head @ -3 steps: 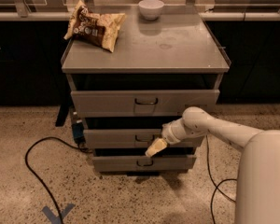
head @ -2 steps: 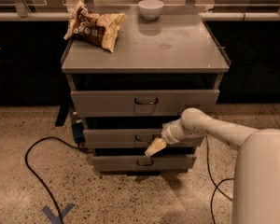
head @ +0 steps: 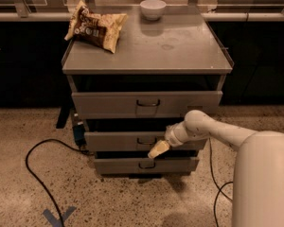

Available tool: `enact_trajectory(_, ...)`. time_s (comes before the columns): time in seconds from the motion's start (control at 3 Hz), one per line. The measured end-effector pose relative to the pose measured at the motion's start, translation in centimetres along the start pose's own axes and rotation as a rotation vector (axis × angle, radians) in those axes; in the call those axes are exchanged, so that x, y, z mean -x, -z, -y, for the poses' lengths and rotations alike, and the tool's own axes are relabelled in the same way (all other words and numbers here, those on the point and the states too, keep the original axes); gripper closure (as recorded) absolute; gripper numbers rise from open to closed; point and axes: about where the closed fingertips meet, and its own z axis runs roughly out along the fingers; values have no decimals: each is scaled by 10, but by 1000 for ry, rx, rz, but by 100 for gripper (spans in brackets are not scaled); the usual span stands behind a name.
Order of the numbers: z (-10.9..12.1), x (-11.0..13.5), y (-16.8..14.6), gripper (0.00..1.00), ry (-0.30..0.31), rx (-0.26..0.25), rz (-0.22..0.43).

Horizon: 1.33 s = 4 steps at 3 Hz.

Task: Open middle drawer

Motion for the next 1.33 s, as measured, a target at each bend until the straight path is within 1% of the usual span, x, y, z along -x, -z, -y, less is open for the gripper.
enact_trajectory(0.33, 0, 2, 3, 0, 0, 0, 0)
enact_trajectory(0.67, -4, 3, 6, 0, -24, 21, -2)
enact_trajectory(1.0, -10, 0, 3, 0, -23, 25, -10)
enact_trajectory(1.33, -23, -9, 8, 0, -28, 44, -27)
